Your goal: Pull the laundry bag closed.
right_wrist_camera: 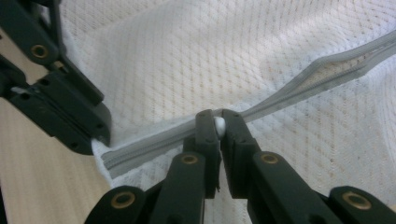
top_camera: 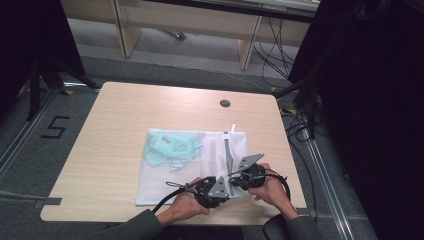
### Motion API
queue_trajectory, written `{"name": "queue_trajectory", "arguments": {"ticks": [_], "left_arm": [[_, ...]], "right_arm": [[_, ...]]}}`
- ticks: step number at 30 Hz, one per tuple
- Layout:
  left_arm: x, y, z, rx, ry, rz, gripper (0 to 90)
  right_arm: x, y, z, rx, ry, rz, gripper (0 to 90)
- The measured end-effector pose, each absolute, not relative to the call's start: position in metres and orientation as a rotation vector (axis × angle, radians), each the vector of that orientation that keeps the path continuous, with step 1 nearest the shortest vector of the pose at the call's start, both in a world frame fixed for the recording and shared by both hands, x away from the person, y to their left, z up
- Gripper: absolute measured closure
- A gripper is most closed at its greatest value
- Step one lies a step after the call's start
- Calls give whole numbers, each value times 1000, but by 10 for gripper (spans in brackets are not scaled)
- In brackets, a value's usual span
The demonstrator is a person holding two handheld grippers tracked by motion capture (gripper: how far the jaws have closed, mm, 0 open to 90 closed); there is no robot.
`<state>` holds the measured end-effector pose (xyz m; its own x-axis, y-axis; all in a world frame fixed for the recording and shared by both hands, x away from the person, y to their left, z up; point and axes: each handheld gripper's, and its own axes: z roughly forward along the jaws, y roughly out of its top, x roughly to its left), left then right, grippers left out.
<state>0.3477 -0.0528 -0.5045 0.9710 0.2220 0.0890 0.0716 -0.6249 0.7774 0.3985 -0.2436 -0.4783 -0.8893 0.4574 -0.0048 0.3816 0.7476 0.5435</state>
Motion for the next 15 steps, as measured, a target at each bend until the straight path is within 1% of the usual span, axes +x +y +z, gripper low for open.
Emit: {"name": "queue_trajectory", "arguments": {"ticks": [1, 3, 10, 14, 15], "left_arm": [[347, -52, -505, 2238, 221, 206, 879], [349, -50, -503, 2272, 187, 215, 879], [347, -50, -506, 2235, 231, 201, 879], [349, -48, -505, 2238, 212, 218, 879], [348, -48, -505, 2235, 237, 200, 879]], "right_arm": [[399, -243, -478, 668, 2816, 827, 863], [399, -243, -478, 682, 2816, 830, 863], [407, -238, -480, 668, 2808, 809, 863], [410, -238, -480, 681, 2814, 824, 863], [410, -238, -480, 681, 2814, 824, 863]]}}
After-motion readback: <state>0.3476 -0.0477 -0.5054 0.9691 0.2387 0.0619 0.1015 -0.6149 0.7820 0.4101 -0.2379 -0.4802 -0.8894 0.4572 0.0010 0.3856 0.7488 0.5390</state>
